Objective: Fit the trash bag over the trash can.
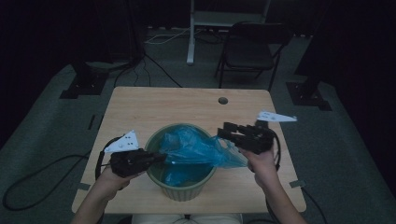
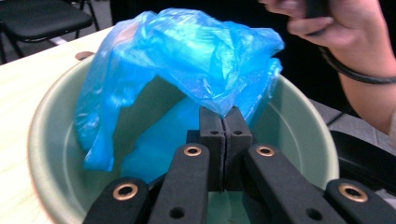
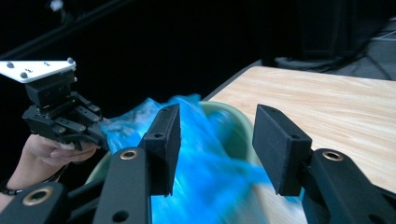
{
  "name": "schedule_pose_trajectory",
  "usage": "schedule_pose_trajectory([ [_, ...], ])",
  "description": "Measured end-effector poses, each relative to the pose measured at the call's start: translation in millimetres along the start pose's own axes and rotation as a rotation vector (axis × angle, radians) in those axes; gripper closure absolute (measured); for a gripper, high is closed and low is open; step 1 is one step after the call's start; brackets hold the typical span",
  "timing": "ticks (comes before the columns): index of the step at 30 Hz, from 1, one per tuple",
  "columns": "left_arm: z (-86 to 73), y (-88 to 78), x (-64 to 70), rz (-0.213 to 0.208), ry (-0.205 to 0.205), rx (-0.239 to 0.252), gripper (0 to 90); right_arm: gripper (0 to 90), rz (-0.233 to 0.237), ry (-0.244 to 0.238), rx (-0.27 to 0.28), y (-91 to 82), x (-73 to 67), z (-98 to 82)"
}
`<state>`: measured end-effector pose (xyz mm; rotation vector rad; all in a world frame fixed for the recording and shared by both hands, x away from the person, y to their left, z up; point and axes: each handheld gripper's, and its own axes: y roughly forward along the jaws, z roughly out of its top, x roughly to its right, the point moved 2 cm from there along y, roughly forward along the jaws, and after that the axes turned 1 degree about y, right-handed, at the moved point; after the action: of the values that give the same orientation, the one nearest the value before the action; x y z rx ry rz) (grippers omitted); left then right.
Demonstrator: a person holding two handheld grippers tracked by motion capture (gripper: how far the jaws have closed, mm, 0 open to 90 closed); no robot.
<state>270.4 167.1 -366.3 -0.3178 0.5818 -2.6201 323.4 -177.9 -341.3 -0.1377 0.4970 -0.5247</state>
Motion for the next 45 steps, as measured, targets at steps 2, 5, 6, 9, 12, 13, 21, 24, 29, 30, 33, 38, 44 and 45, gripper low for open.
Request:
schedule_pose_trajectory([
  [2, 0.5, 0.8, 0.5, -0.003, 0.001, -0.003, 89.9, 45.0, 0.031, -0.017, -0.060, 20.5, -4.0, 7.8],
  [5, 0.7, 1.6, 0.4, -0.005, 0.002, -0.003, 89.8, 41.7, 0.050, -0.032, -0.117, 46.4, -6.5, 15.1],
  [6, 0.6, 1.8, 0.4, -0.005, 0.000, -0.001, 89.9, 41.0, 0.046, -0.034, -0.143, 54.5, -6.2, 15.8],
  [9, 0.2, 1.8, 0.5, -0.008, 0.003, -0.001, 89.9, 39.0, 0.047, -0.040, -0.198, 72.5, -4.0, 13.8],
  [12, -0.1, 1.9, 0.4, -0.005, 0.003, -0.002, 89.8, 38.5, 0.074, -0.022, -0.231, 81.0, -2.2, 9.6],
  [13, -0.2, 2.0, 0.2, -0.006, 0.004, -0.003, 89.9, 39.2, 0.088, -0.022, -0.243, 82.6, -2.6, 8.0],
  [21, -1.7, 2.0, 1.0, -0.007, 0.002, -0.002, 89.9, 90.0, 0.057, -0.077, -0.277, 79.6, -4.2, 3.0],
  [24, -2.3, -1.6, 2.2, -0.010, 0.002, 0.002, 89.9, 90.0, 0.032, -0.086, -0.233, 72.2, -3.3, 7.5],
  [29, -4.3, -13.1, 4.1, 0.006, 0.010, 0.009, 89.9, 90.0, -0.005, -0.093, -0.169, 59.0, -0.9, 17.6],
  [30, -4.8, -15.3, 4.0, 0.009, 0.011, 0.010, 90.0, 90.0, -0.015, -0.095, -0.162, 56.8, 0.0, 19.7],
  [33, -7.8, -24.8, 3.7, 0.025, 0.010, 0.017, 90.0, 90.0, -0.039, -0.088, -0.128, 50.7, 4.2, 25.2],
  [38, -14.4, -41.0, 4.7, 0.050, 0.009, 0.018, 90.0, 90.0, -0.085, -0.079, -0.096, 41.5, 14.4, 29.3],
  [44, -29.9, -64.7, 4.8, 0.082, -0.010, 0.015, 89.9, 90.0, -0.142, -0.040, -0.080, 28.9, 36.4, 25.0],
  [45, -32.5, -68.1, 4.4, 0.085, -0.014, 0.015, 89.9, 90.0, -0.155, -0.033, -0.077, 26.5, 40.9, 24.4],
])
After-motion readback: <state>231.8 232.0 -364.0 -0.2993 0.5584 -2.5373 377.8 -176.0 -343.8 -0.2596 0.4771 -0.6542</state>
